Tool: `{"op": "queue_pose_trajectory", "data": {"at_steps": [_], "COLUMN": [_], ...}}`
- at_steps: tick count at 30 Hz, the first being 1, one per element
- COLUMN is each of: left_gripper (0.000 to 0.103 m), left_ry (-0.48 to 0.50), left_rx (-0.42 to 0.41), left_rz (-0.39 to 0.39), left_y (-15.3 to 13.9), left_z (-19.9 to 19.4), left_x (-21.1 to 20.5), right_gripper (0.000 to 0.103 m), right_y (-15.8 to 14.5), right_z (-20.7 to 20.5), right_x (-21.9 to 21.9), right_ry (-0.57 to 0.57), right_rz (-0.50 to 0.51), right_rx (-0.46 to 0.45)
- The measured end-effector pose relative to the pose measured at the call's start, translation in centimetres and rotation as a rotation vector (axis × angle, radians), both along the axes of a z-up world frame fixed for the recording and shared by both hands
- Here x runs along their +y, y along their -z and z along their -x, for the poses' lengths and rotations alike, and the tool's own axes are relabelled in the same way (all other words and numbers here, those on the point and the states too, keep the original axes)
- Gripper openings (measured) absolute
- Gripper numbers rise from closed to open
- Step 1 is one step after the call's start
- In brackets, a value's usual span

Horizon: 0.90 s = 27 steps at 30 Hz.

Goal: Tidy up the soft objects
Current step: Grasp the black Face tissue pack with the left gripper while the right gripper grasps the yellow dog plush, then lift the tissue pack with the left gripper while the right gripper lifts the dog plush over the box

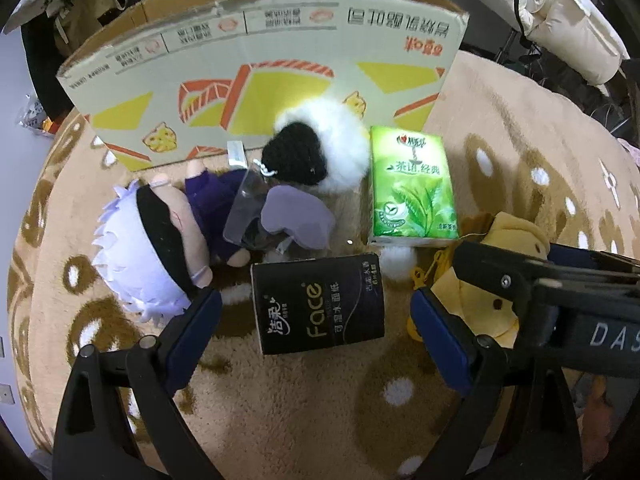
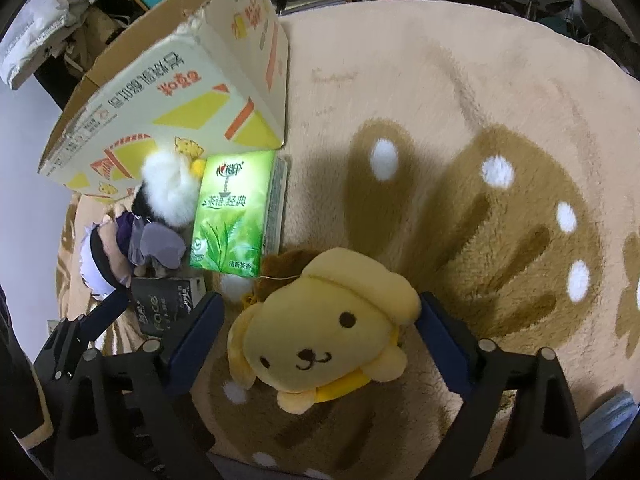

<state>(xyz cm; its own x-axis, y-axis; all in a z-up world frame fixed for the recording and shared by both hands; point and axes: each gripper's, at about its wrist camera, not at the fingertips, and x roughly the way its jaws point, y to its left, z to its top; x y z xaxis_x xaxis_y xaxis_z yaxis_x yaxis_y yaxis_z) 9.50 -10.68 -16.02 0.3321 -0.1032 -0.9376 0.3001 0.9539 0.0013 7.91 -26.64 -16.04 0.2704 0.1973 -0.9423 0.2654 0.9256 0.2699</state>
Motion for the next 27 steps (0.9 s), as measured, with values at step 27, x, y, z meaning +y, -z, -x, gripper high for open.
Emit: {"op": "queue_pose_trajectory", "data": {"at_steps": [27], "left_gripper": [0.064], "left_ry": [-0.043], "left_rx": [0.048], "left_rz": [0.028], "left_y": [0.5], "left_z": [0.2], "left_x": [0.9], "right_gripper": [0.070], "right_y": [1.3], "right_z": [-0.3], "right_x": [1.6], "right_ry": [-0.030], "right_rz": [0.025], "right_rx": [0.031]}}
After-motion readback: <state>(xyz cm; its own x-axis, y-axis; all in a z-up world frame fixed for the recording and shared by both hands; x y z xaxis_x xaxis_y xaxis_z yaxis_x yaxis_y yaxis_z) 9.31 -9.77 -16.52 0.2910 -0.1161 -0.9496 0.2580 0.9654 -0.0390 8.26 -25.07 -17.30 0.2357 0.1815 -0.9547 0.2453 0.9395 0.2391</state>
